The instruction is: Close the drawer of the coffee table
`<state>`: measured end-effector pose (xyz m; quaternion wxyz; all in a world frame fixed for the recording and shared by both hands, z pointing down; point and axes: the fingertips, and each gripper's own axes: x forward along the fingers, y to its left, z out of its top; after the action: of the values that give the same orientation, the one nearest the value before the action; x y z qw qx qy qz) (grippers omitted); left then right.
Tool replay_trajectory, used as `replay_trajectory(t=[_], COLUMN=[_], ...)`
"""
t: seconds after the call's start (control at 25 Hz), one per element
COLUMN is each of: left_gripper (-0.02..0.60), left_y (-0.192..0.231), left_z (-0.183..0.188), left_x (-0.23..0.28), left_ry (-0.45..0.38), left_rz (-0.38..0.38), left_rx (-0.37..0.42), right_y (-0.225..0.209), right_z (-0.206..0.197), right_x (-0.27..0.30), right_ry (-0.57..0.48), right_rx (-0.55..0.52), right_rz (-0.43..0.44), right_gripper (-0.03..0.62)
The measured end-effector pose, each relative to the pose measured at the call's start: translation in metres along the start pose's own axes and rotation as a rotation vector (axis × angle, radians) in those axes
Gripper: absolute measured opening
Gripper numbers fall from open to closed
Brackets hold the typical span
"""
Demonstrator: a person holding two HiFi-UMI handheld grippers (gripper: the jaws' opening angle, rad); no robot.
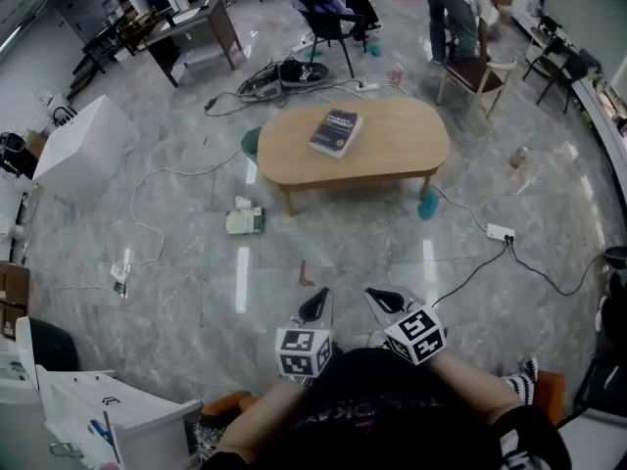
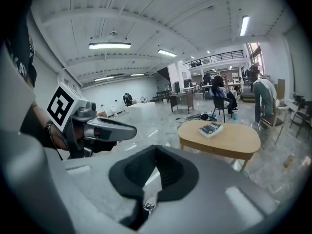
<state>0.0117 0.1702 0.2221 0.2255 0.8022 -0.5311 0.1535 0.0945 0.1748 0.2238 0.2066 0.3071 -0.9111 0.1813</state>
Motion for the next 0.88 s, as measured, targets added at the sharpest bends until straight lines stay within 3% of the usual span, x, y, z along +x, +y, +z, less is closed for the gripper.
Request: replay_trajectory(t=[0.4, 0.88], left_gripper=[0.005, 0.005], left_y=[-0.054, -0.068], left_z=[-0.032, -0.025], left_x=[-0.007, -0.014], left_ry=[0.018, -0.002], left_rz=[-0.005, 0.009], left_rx=[-0.013, -0.003], right_y=[-0.002, -0.001], right_z=[-0.039, -0.039], right_x=[-0.043, -0.055], right_ry=[0.029, 0.028], right_rx=[0.007, -0.001], right_rz=[0.034, 0.065], right_gripper=[0.002, 0.002])
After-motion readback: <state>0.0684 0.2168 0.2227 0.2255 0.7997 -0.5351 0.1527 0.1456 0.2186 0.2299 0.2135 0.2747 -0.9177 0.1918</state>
